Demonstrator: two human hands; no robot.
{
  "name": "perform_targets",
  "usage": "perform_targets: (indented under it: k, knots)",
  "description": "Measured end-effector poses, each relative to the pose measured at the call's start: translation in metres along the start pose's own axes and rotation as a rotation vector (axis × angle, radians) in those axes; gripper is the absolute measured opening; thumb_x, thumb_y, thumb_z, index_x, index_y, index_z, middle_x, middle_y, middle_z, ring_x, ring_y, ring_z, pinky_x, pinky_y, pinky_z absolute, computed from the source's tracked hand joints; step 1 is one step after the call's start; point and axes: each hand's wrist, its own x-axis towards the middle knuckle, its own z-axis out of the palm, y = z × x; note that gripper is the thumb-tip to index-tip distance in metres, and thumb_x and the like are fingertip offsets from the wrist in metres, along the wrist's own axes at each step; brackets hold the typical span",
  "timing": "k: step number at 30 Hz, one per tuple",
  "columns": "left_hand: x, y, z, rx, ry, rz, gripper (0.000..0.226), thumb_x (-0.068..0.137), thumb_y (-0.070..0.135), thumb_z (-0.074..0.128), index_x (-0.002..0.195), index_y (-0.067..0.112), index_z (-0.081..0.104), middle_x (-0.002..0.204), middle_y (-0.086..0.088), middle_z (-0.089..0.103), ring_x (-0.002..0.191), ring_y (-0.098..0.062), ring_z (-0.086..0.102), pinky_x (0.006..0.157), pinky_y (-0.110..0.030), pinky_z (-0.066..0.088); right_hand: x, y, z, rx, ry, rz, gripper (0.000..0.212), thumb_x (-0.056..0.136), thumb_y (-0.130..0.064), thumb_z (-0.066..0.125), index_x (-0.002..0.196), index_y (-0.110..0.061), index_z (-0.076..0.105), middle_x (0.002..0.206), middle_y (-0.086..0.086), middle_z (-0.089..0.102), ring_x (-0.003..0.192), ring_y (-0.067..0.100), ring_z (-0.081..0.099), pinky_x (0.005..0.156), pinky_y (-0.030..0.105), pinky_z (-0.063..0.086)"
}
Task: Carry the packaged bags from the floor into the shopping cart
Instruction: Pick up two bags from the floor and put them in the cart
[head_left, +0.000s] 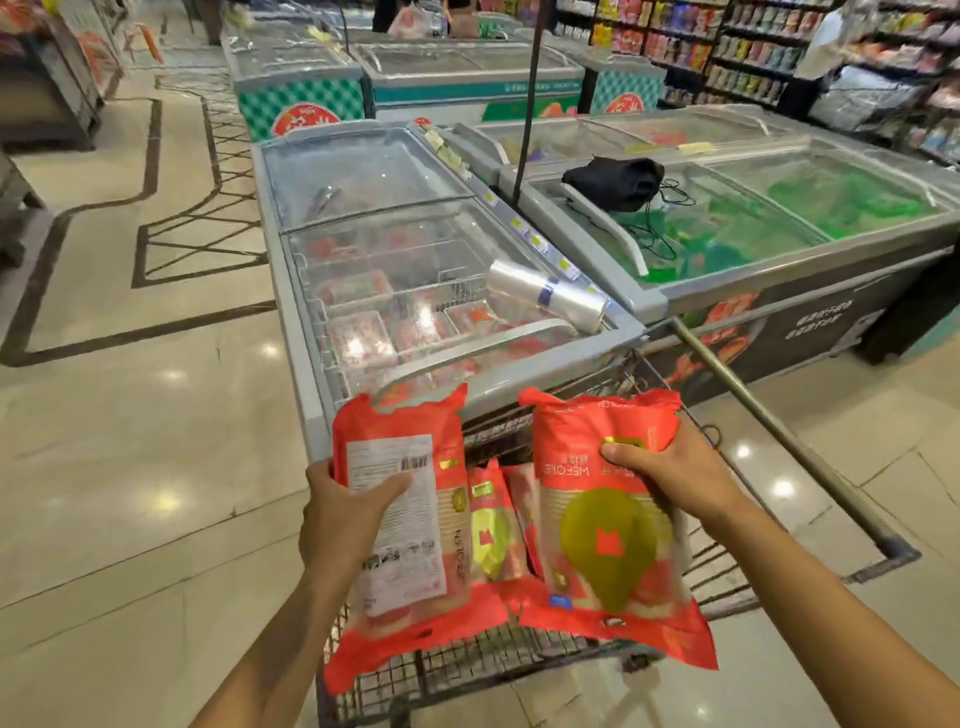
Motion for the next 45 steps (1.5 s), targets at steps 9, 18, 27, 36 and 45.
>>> perform_targets:
  k: [9,18,27,36,45]
  knots:
    - [0.08,-0.058,0.059,0.032,0.047,-0.241,0.089,0.044,0.061,0.086,0.117,0.025,0.049,0.105,0.003,0.07,0.094,-0.026,0.07,0.09,-0.05,0.057,0.123,0.104,0.028,0.106,-0.145,0.183,0.047,0.065,-0.014,0.096,0.103,-0.013,0.069,0.095,0.011,0.078,0.085,0.024,0.077,0.076,0.04,0.063]
    - [0.143,-0.125,0.114,0.088,0.06,-0.357,0.042,0.071,0.028,0.092,0.102,0.028,0.064,0.091,0.009,0.071,0.083,-0.017,0.069,0.071,-0.032,0.051,0.233,0.212,0.084,0.1,-0.261,0.407,0.086,0.043,-0.039,0.103,0.117,-0.011,0.069,0.103,0.011,0.078,0.093,0.03,0.076,0.084,0.047,0.062]
    - [0.17,-0.171,0.153,0.186,0.054,-0.382,0.045,0.074,0.035,0.09,0.11,0.022,0.067,0.095,0.005,0.073,0.085,-0.016,0.068,0.081,-0.037,0.052,0.275,0.272,0.121,0.004,-0.281,0.492,0.036,0.081,-0.019,0.084,0.111,-0.005,0.072,0.101,0.014,0.078,0.076,0.015,0.075,0.069,0.028,0.059]
    - [0.165,-0.193,0.152,0.257,-0.02,-0.458,0.025,0.085,0.038,0.08,0.1,0.021,0.071,0.093,-0.001,0.076,0.083,-0.024,0.071,0.085,-0.046,0.059,0.261,0.257,0.135,-0.323,-0.071,0.382,0.073,0.079,-0.049,0.081,0.134,-0.011,0.05,0.126,0.017,0.064,0.116,0.036,0.062,0.101,0.049,0.049]
    - [0.143,-0.157,0.133,0.341,-0.157,-0.288,0.025,0.097,0.026,0.068,0.118,0.014,0.06,0.112,-0.009,0.067,0.098,-0.029,0.063,0.089,-0.04,0.05,0.202,0.193,0.126,-0.703,-0.107,0.189,0.067,0.093,-0.04,0.065,0.148,-0.01,0.04,0.141,0.021,0.052,0.131,0.041,0.047,0.105,0.049,0.042]
